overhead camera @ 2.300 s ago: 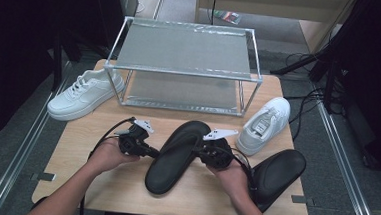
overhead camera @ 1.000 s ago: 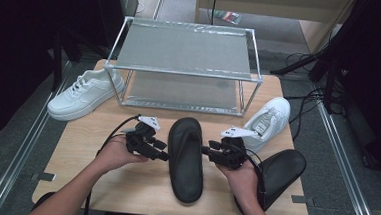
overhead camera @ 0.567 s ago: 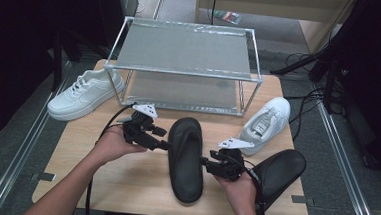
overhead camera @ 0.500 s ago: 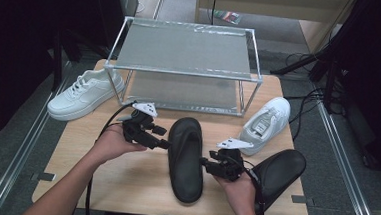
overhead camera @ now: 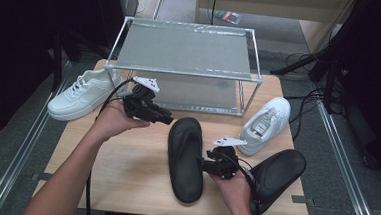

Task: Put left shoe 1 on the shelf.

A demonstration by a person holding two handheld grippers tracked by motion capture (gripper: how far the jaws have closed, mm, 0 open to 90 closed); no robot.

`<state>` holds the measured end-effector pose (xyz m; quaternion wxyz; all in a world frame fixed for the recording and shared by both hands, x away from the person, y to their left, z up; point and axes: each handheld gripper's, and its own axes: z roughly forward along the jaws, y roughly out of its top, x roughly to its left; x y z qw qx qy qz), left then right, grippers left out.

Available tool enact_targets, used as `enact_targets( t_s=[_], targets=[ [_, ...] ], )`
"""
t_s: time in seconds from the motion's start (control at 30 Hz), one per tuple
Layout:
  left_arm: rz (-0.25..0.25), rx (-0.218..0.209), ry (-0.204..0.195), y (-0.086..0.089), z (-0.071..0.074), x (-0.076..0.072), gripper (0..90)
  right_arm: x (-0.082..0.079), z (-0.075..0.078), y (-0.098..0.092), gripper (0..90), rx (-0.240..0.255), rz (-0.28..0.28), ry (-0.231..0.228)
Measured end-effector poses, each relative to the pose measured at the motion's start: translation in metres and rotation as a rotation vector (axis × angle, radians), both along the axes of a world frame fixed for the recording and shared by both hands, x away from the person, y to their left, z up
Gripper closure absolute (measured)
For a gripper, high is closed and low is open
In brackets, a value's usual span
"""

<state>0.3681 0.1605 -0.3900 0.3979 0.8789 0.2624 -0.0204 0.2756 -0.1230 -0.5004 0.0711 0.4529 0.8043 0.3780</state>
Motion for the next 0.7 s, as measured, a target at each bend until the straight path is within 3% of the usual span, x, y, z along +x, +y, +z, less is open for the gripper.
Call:
enact_targets(
  t_s=[0.1, 0.27, 0.43, 0.57, 0.7],
  targets=[
    [0.025, 0.01, -0.009, 0.005, 0.009, 0.009, 78.6, 0.001, -0.002, 0.0, 53.1, -0.002, -0.005, 0.009],
    [0.042, -0.014, -0.034, 0.015, 0.027, 0.025, 88.7, 0.004, -0.007, 0.006, 52.6, -0.02, 0.001, 0.017],
    [0.063, -0.039, -0.078, 0.022, 0.039, 0.041, 89.7, 0.007, -0.011, 0.01, 53.4, -0.021, -0.018, 0.035],
    [0.078, -0.061, -0.091, 0.03, 0.043, 0.053, 89.8, 0.009, -0.015, 0.012, 54.6, -0.037, -0.023, 0.035],
    [0.125, -0.071, -0.099, 0.037, 0.044, 0.064, 89.7, 0.01, -0.017, 0.015, 60.2, -0.023, -0.037, 0.036]
  ],
)
